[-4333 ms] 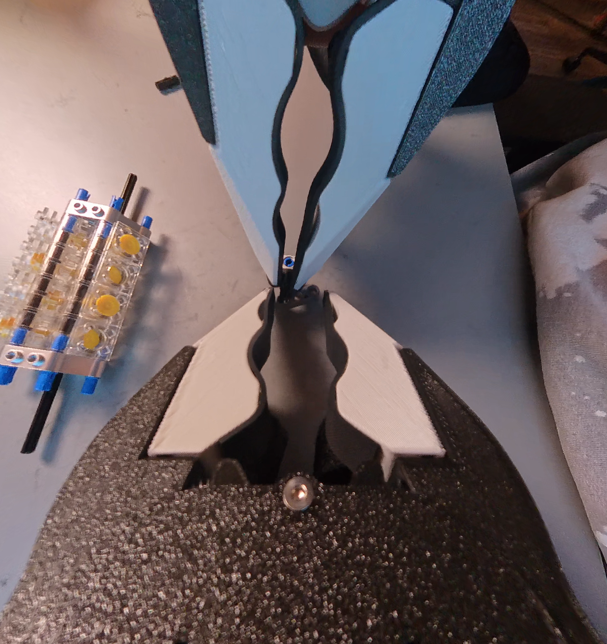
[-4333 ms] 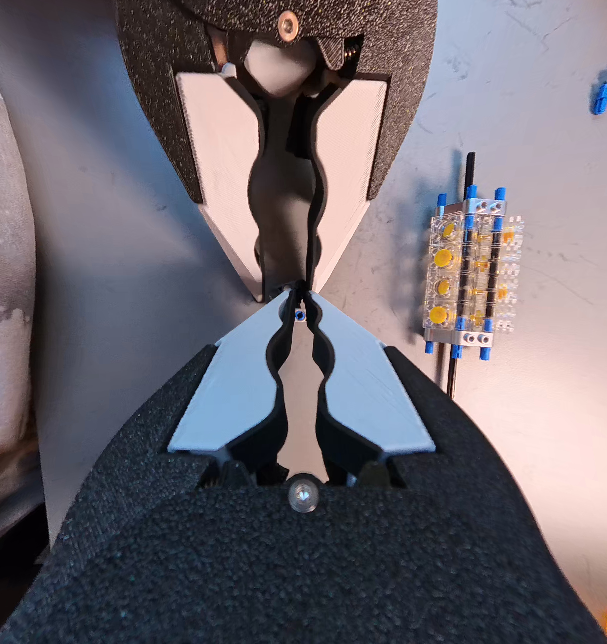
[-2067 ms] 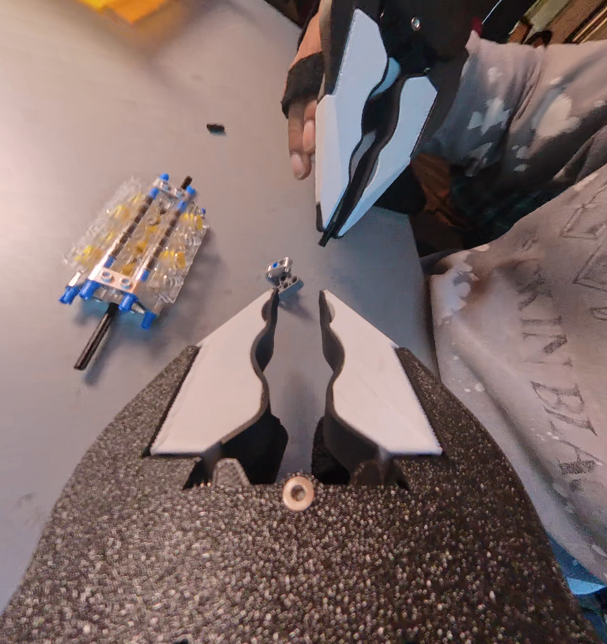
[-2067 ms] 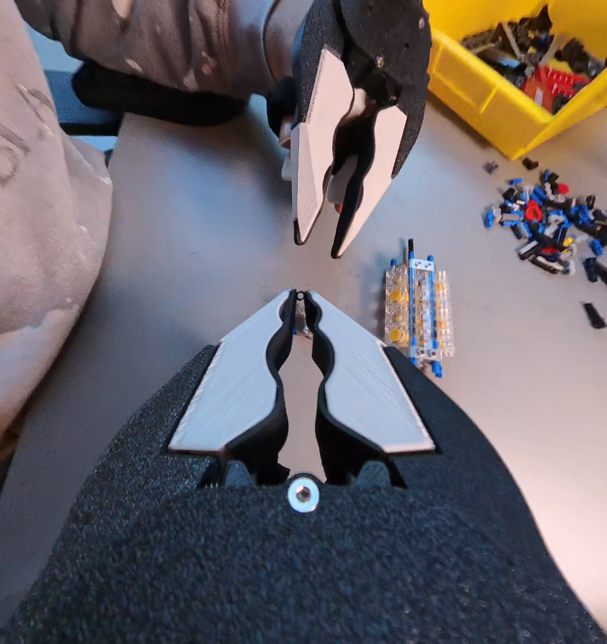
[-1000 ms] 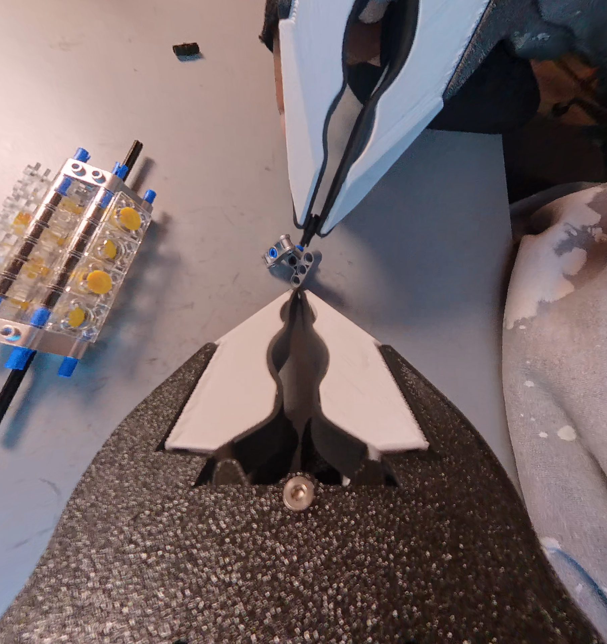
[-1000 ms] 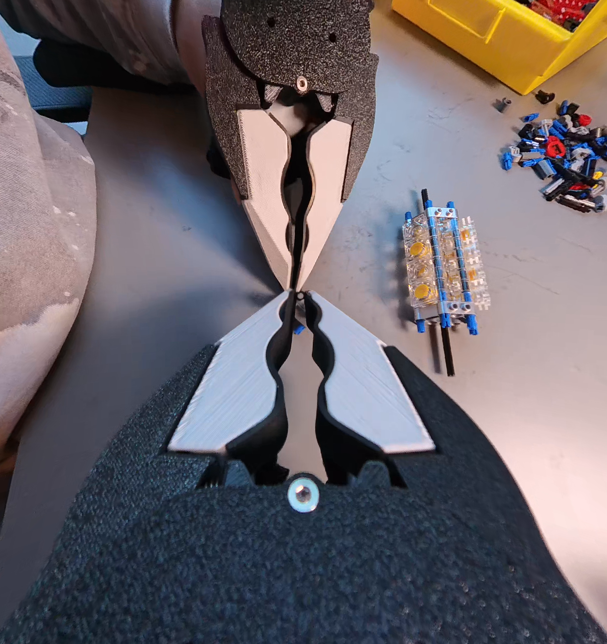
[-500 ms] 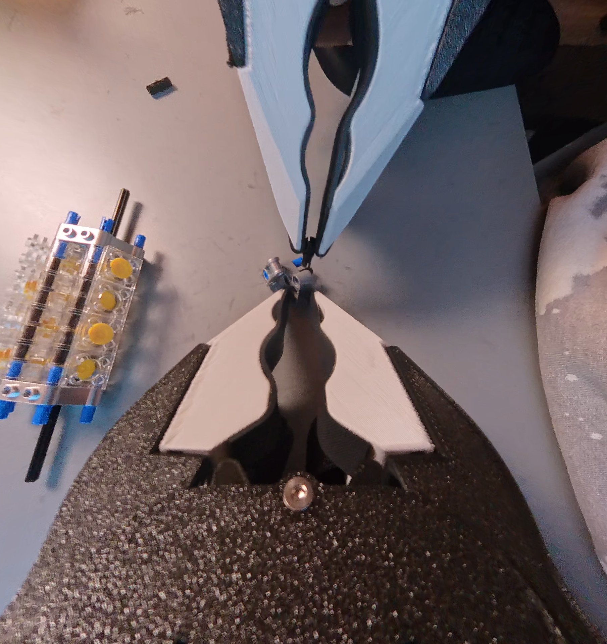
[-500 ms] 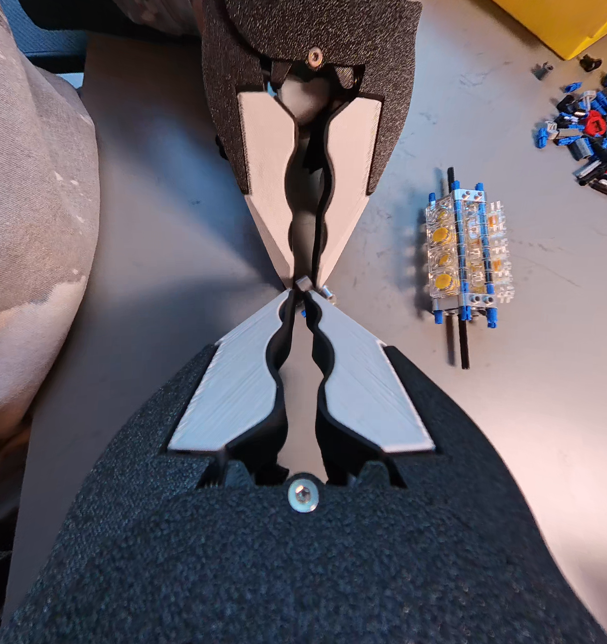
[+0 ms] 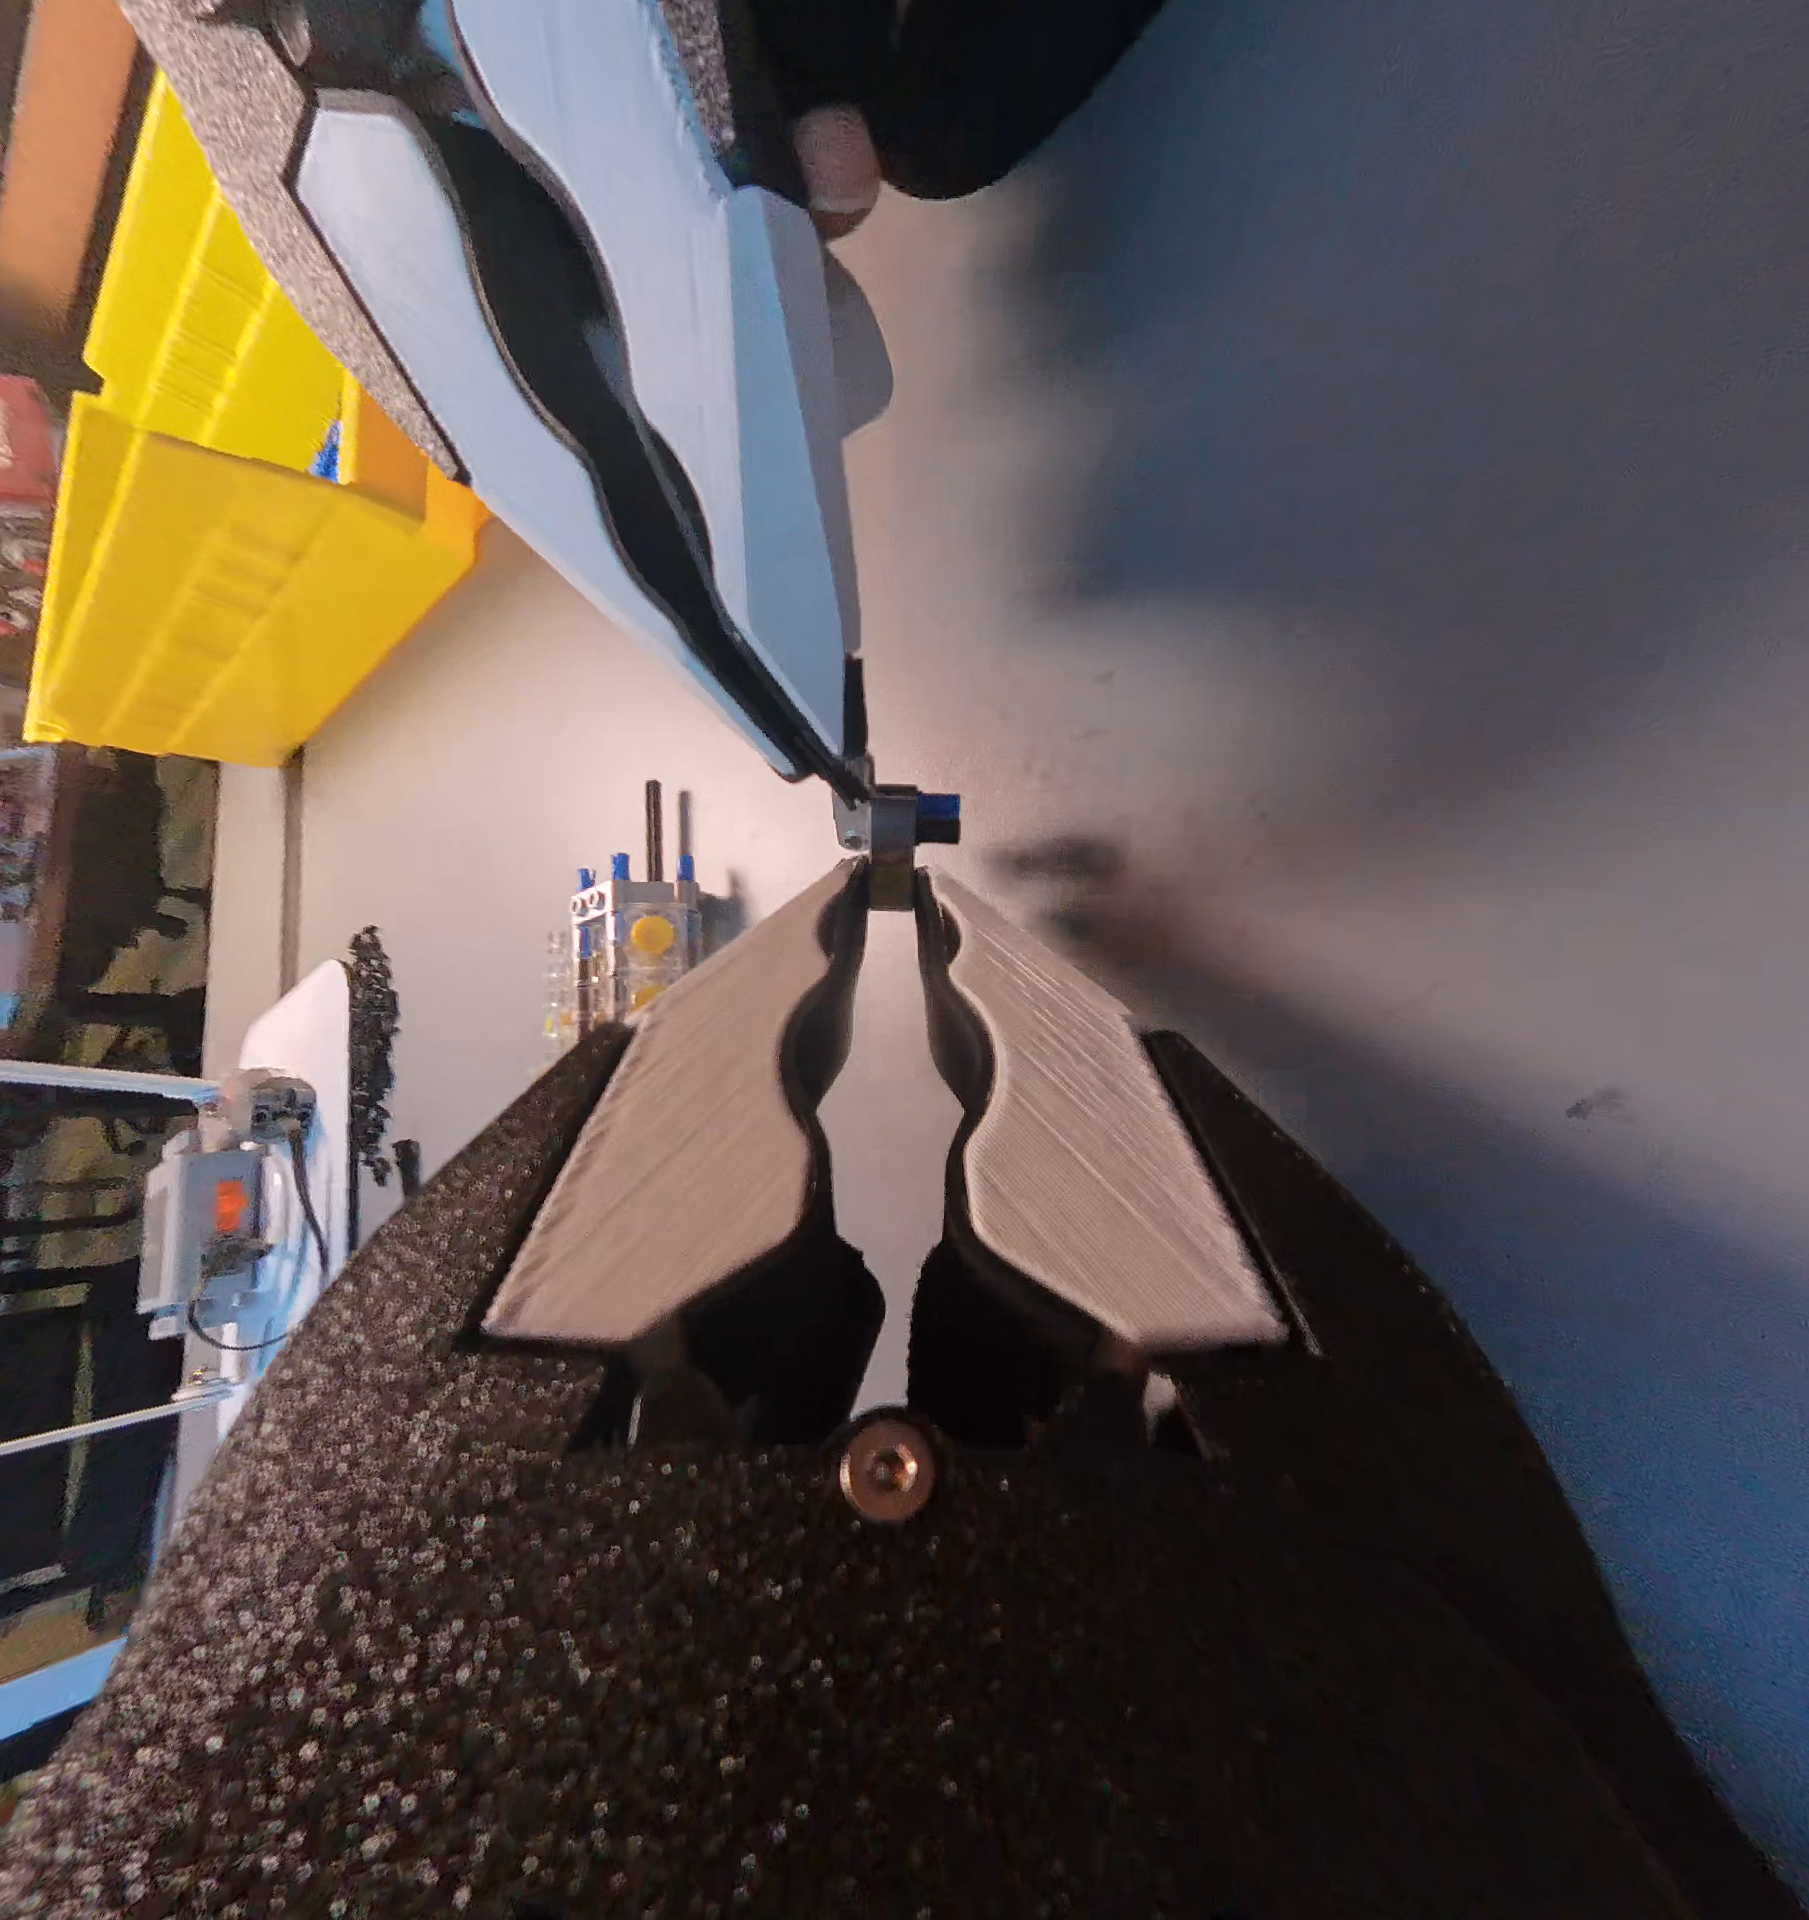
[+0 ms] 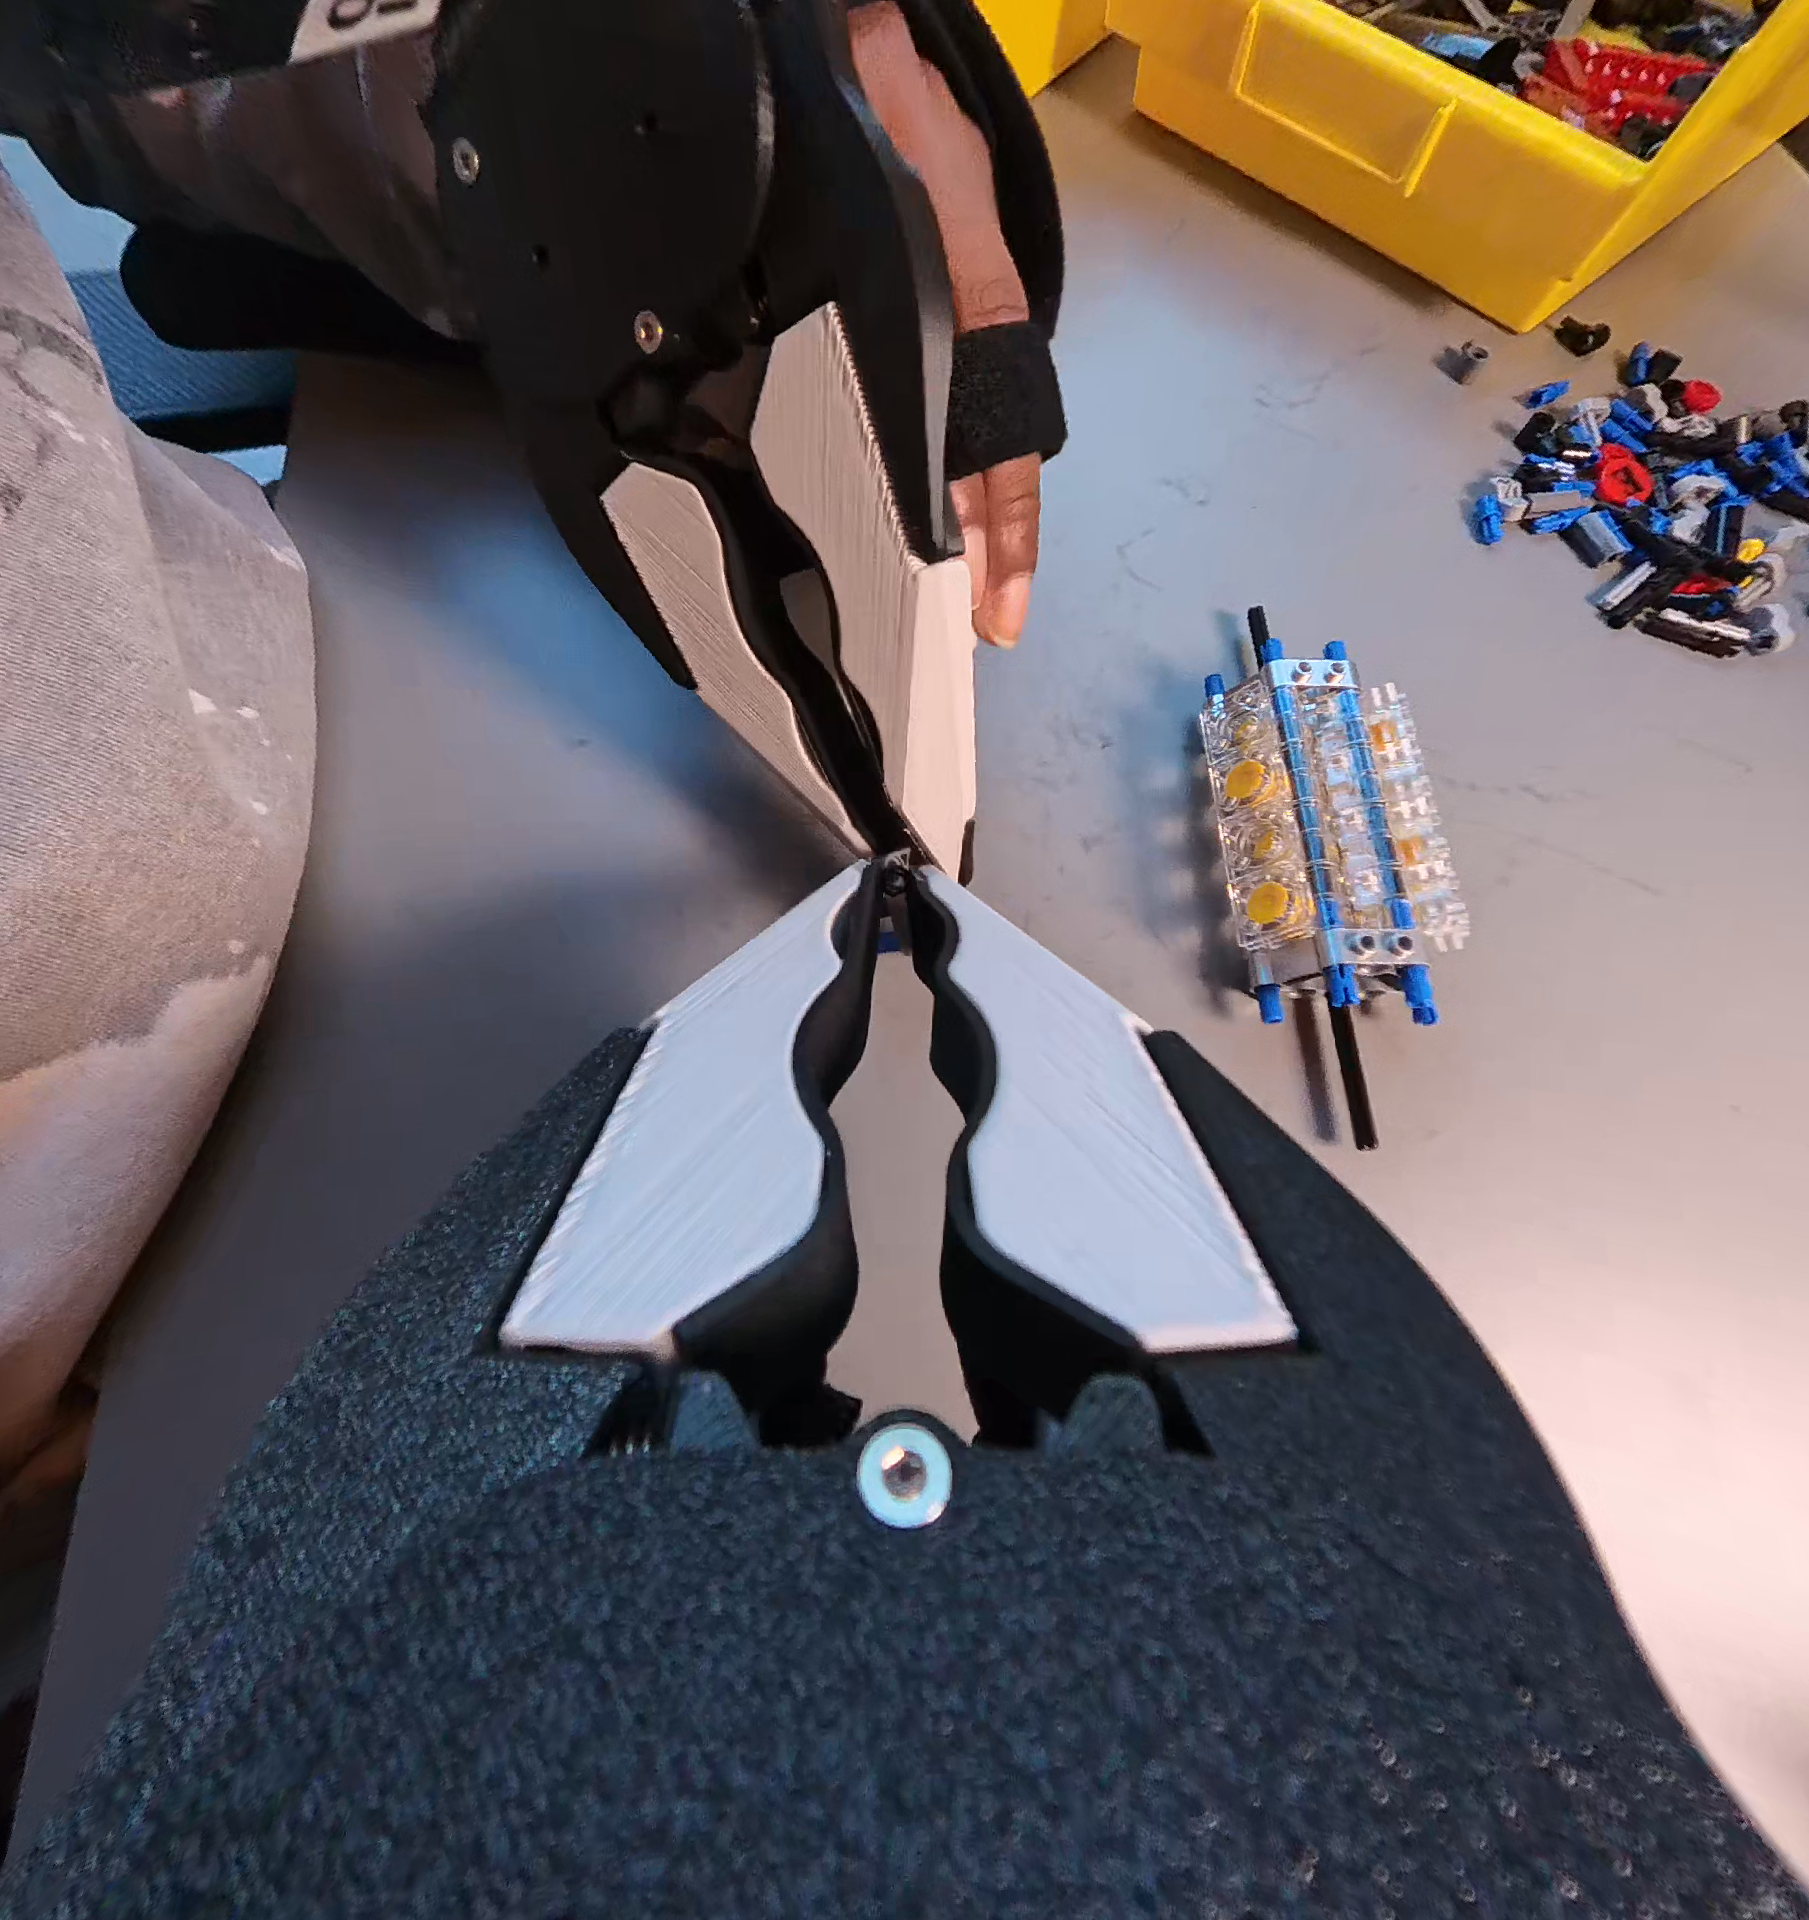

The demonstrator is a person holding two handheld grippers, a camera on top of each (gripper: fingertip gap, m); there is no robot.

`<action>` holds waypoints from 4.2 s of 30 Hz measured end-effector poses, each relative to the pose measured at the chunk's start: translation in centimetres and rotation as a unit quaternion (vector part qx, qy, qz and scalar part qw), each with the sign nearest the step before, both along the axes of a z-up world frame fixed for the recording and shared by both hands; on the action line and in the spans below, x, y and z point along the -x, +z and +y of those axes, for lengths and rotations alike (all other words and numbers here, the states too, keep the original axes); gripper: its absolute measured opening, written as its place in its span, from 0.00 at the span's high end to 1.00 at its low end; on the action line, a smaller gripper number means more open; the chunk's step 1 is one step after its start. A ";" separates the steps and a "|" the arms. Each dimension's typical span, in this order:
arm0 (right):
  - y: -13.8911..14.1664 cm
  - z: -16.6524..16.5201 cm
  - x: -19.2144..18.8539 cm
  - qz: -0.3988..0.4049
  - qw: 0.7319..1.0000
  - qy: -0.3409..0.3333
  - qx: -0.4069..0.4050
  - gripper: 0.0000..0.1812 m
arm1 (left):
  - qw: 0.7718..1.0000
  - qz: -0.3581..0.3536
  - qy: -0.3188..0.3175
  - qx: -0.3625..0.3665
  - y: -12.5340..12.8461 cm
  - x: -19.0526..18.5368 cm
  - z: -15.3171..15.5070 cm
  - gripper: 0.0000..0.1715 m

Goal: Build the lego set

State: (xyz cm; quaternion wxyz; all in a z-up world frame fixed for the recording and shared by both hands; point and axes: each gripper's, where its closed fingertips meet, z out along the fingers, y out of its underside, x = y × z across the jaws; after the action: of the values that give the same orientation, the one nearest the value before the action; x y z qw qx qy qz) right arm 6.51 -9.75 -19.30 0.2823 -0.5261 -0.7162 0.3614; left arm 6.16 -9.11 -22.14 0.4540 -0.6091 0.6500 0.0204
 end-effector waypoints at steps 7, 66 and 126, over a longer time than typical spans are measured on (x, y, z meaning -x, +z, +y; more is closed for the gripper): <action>-0.2 -0.7 -0.3 -0.022 0.997 0.031 0.064 0.98 | 0.998 0.027 -0.025 -0.054 0.3 -0.6 -0.2 0.96; -1.6 -1.2 1.3 -0.037 0.998 -0.018 -0.057 0.93 | 0.966 -0.091 0.024 0.243 -1.0 -0.3 -1.9 0.97; -4.4 13.4 -10.0 -0.112 0.951 -0.290 -0.007 0.91 | 0.933 -0.207 0.094 0.278 0.9 1.8 0.7 0.98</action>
State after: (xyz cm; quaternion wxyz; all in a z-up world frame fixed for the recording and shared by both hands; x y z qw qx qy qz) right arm 16.49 3.70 -23.67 0.2965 -0.7459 -0.5627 0.1976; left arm 4.31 -8.45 -21.29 0.3872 -0.7600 0.4608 -0.2452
